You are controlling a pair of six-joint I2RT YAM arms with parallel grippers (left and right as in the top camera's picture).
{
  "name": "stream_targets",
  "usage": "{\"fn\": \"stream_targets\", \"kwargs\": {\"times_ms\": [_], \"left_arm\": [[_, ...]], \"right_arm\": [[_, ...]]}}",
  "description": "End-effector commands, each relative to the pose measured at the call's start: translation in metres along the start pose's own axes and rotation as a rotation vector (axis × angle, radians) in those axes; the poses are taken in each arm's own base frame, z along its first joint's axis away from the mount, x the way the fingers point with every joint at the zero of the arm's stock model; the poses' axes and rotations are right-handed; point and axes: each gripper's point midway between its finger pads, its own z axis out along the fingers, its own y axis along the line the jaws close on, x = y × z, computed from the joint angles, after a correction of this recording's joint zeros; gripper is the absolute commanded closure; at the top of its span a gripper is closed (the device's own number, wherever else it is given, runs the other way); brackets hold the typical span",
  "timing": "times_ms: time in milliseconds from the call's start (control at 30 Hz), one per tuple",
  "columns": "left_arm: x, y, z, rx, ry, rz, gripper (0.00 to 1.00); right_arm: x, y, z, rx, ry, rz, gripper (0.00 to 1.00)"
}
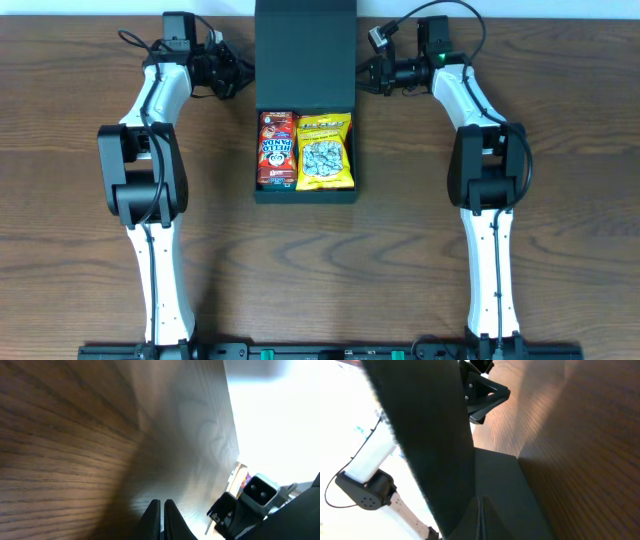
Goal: Pack container
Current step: 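Push the lid forward and down with both grippers to close it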
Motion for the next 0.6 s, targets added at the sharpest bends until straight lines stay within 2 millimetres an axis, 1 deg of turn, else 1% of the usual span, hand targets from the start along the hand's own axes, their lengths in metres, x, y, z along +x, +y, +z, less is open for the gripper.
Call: {"fn": "stream_targets", "kwargs": {"times_ms": [0,100,333,433,467,567], "left_arm": [[0.004,-0.041,-0.020,0.060,-0.009,0.137,0.94],[0.008,-0.050,-0.029,0.059,-0.010,0.174,0.94],[0.027,-0.073,-0.053,0.048,-0.004,0.272,0.94],[0.034,-0.080,-0.065,0.014,-0.020,0.324,0.94],[0.039,-0.084,-0.071,-0.008,-0.027,0.354,0.94],[0.047,-0.088,-0.083,-0.057,-0.041,0.403,0.94]], "right_arm": [[0.001,0.019,-0.002,-0.072,0.025,0.033,0.99],[-0.002,0.033,-0.001,-0.073,0.027,0.023,0.99],[-0.008,0.080,-0.001,-0.076,0.031,-0.058,0.99],[-0.010,0.100,0.001,-0.079,0.034,-0.094,0.99],[-0.010,0.111,0.001,-0.080,0.035,-0.114,0.99],[-0.011,0.127,0.000,-0.081,0.036,-0.138,0.99]]}}
